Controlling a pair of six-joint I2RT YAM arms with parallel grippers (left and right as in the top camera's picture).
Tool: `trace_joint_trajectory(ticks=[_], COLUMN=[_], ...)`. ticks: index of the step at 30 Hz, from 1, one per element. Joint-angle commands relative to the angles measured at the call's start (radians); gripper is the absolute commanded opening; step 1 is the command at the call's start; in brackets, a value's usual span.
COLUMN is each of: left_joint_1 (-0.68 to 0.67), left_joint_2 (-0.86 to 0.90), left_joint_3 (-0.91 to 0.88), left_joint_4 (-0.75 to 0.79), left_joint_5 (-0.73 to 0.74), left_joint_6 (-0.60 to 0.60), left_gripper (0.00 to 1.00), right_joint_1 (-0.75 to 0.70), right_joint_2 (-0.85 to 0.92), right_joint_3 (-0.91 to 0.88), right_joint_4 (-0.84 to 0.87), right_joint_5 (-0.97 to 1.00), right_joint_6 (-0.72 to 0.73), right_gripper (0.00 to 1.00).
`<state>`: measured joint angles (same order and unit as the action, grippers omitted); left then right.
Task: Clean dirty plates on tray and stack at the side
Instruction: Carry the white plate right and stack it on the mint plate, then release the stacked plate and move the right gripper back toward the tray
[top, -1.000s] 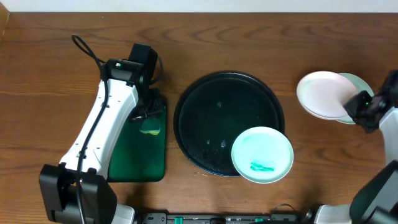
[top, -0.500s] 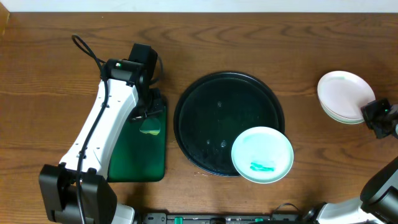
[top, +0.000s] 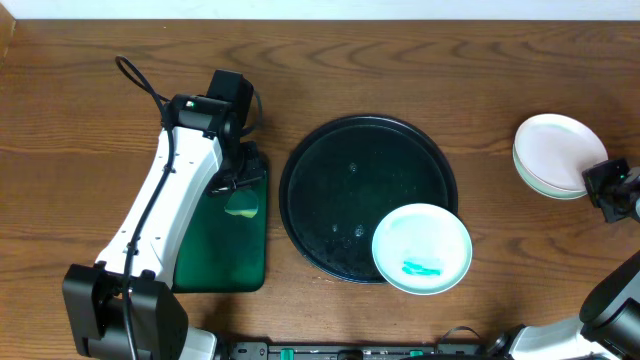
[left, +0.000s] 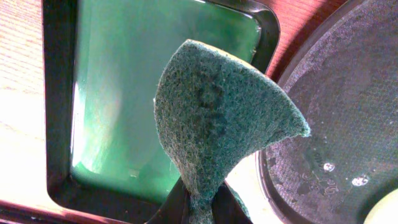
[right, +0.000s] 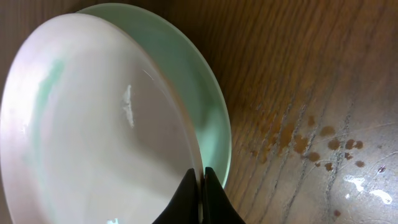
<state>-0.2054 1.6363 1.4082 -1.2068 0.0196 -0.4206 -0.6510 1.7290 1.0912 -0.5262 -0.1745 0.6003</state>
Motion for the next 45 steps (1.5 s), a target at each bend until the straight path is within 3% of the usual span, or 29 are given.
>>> trace_joint_trajectory(ticks=[1, 11, 13, 14, 15, 19, 26, 28, 29, 31, 35, 36, 38, 39, 40, 45], left_joint_1=[0.004, 0.004, 0.004, 0.004, 0.004, 0.004, 0.004, 0.004, 0.004, 0.004, 0.004, 0.004, 0.004, 0.004, 0.004, 0.004], left_joint_2=[0.004, 0.004, 0.004, 0.004, 0.004, 0.004, 0.004, 0.004, 0.004, 0.004, 0.004, 0.004, 0.004, 0.004, 0.004, 0.004], left_joint_3=[-0.004, -0.004, -0.004, -0.004, -0.004, -0.004, -0.004, -0.004, -0.004, -0.004, -0.004, -0.004, -0.004, -0.004, -0.004, -0.004], left_joint_4=[-0.004, -0.004, -0.004, -0.004, -0.004, -0.004, -0.003, -0.003, -0.003, -0.003, 0.003, 0.004, 0.008, 0.008, 0.011, 0.018], left_joint_5=[-0.004, -0.004, -0.004, -0.004, -0.004, -0.004, -0.004, -0.004, -0.004, -0.004, -0.004, -0.004, -0.004, -0.004, -0.004, -0.004], left_joint_6=[0.01, 0.018, 0.018, 0.021, 0.021, 0.021, 0.024, 0.024, 0.024, 0.024, 0.024, 0.024, 0.026, 0.029, 0.033, 0.047], left_gripper=[0.07, 0.07, 0.07, 0.07, 0.07, 0.07, 0.07, 0.07, 0.07, 0.07, 0.07, 0.07, 0.07, 0.07, 0.07, 0.07], right_joint_1=[-0.01, -0.01, -0.01, -0.01, -0.01, -0.01, -0.006, 0.005, 0.012, 0.035, 0.111, 0.133, 0.183, 0.206, 0.229, 0.357], right_joint_2=[0.011, 0.011, 0.011, 0.011, 0.011, 0.01, 0.01, 0.01, 0.01, 0.01, 0.01, 0.01, 0.01, 0.01, 0.009, 0.009], right_joint_3=[0.012, 0.012, 0.012, 0.012, 0.013, 0.016, 0.134, 0.214, 0.251, 0.323, 0.45, 0.469, 0.496, 0.5, 0.5, 0.499], right_joint_4=[0.008, 0.014, 0.014, 0.014, 0.015, 0.014, -0.079, -0.161, -0.2, -0.274, -0.448, -0.484, -0.554, -0.575, -0.592, -0.687], right_joint_5=[0.018, 0.039, 0.039, 0.039, 0.039, 0.016, -0.193, -0.267, -0.298, -0.361, -0.388, -0.388, -0.387, -0.387, -0.387, -0.392], right_joint_6=[0.02, -0.018, -0.018, -0.018, -0.019, -0.047, -0.111, -0.165, -0.197, -0.278, -0.347, -0.347, -0.343, -0.344, -0.351, -0.403], right_gripper=[0.02, 0.01, 0.13, 0.31, 0.41, 0.42, 0.46, 0.57, 0.71, 0.73, 0.68, 0.57, 0.22, 0.15, 0.1, 0.05])
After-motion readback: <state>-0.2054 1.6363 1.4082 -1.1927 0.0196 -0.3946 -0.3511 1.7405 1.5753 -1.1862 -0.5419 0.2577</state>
